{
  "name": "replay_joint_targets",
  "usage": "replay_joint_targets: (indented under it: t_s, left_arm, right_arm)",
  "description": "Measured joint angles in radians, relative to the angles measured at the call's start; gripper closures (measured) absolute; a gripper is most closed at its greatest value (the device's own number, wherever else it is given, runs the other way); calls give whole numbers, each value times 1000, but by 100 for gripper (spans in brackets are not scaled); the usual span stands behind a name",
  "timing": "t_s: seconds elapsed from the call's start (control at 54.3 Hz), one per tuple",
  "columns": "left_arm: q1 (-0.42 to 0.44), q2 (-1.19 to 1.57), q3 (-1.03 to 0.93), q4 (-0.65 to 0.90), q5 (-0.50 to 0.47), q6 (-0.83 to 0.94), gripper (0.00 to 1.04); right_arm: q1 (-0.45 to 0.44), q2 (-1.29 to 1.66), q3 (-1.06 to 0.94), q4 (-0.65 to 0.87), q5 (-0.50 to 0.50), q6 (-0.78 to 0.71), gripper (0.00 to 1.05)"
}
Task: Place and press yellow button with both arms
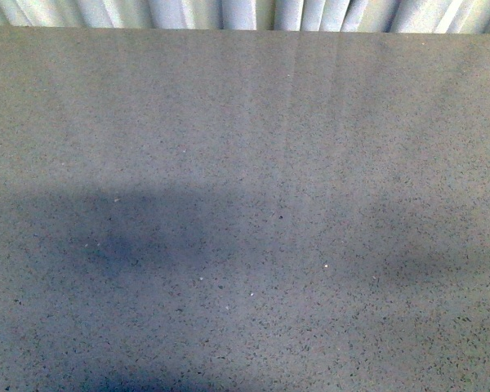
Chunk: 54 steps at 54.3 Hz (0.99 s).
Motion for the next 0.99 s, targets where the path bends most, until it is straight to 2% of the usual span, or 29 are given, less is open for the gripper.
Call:
replay_joint_targets:
  t_s: [0.111,0.313,0.479,0.534,0.626,0.995]
  left_arm:
    - [-1,3,-2,1,0,4,29]
    - [-1,11,-2,4,0,9,45]
    - [-2,13,-2,6,0,12,65]
    - [-2,13,-2,6,1,13,69]
    - [-2,15,-2,6,5,14,72]
    - [5,11,-2,0,19,14,72]
  right_arm:
    - [0,0,0,0,0,0,9]
    - [0,0,0,0,0,0,9]
    - [0,0,0,0,0,0,9]
    - [0,0,0,0,0,0,9]
    - [0,0,0,0,0,0,9]
    - [0,0,0,0,0,0,9]
